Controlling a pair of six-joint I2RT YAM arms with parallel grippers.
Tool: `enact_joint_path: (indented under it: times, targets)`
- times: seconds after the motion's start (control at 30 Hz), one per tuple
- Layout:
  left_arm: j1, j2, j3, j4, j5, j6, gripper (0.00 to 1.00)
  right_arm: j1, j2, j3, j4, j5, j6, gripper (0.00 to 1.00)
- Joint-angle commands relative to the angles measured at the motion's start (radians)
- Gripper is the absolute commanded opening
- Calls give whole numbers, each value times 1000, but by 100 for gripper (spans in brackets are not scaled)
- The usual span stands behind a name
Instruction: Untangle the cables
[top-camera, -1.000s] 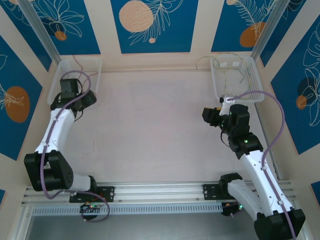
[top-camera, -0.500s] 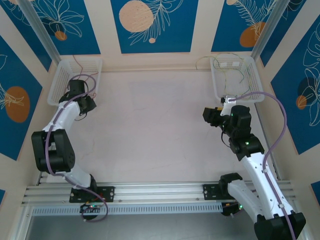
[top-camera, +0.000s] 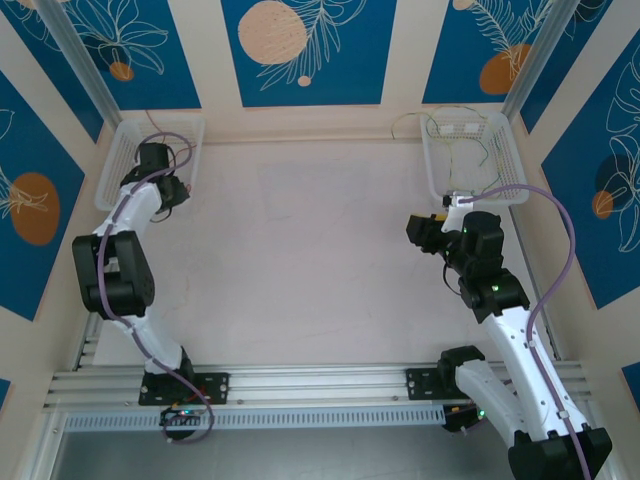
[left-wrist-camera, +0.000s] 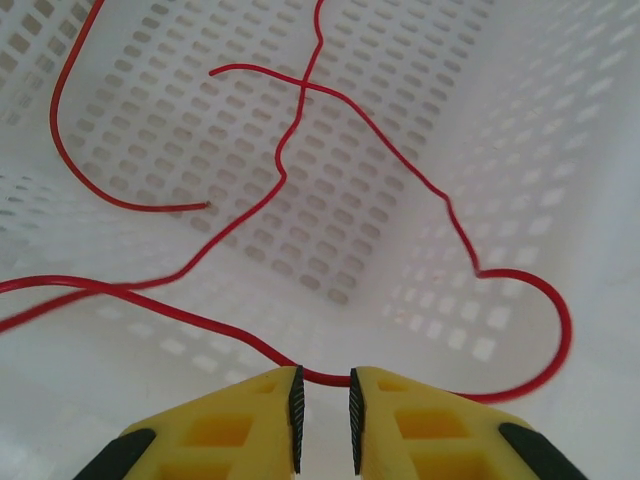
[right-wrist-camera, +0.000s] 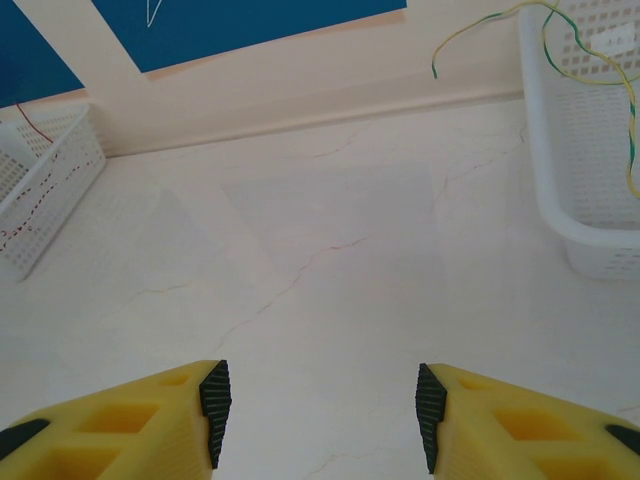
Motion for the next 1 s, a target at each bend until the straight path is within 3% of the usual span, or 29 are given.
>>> enact_joint_path:
  times: [0.0, 0.47, 0.97]
  targets:
    - [19, 40, 52, -6, -23, 32, 23, 4, -12, 7, -20, 19, -18, 54]
    - [30, 288, 357, -109, -21, 78, 24, 3, -16, 38, -43, 17, -24, 54]
    - [33, 407, 530, -92, 43, 92, 29, 3, -13, 82, -65, 7, -40, 54]
